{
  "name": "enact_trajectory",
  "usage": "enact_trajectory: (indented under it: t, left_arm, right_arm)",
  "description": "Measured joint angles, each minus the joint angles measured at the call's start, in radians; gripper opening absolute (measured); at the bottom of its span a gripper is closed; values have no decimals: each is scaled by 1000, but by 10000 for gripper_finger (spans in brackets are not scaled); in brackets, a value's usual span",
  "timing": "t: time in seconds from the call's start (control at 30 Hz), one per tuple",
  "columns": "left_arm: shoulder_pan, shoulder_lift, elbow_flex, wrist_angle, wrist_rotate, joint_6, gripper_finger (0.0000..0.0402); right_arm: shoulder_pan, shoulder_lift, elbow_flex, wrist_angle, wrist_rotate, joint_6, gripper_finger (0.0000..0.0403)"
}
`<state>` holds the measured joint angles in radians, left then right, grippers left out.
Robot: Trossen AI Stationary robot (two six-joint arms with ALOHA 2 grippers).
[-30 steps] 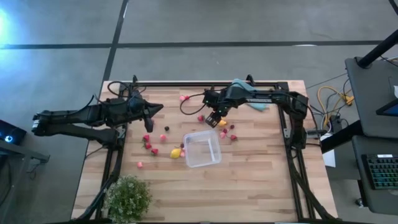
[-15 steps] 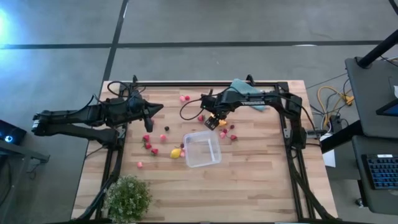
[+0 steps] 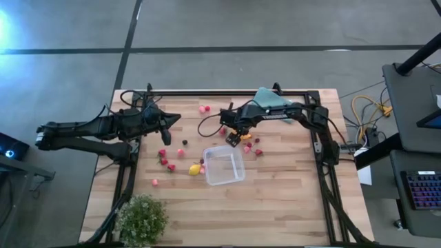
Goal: Pick and placing Produce into tupperware
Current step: Put the yellow banana into the transparent bin
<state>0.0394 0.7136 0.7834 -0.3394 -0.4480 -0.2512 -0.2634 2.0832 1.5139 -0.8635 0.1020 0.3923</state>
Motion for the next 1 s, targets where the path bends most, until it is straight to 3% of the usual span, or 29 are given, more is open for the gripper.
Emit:
enact_trajectory:
  t: [0.23,1.0]
  left_arm:
    - [0,1,0,0,-4,0,0]
    - [0,6,0,0,-14,-4,0]
  right_arm:
    - [2,16,2,2,7,-16,270]
    - [3,15,3,5,15,-30,152]
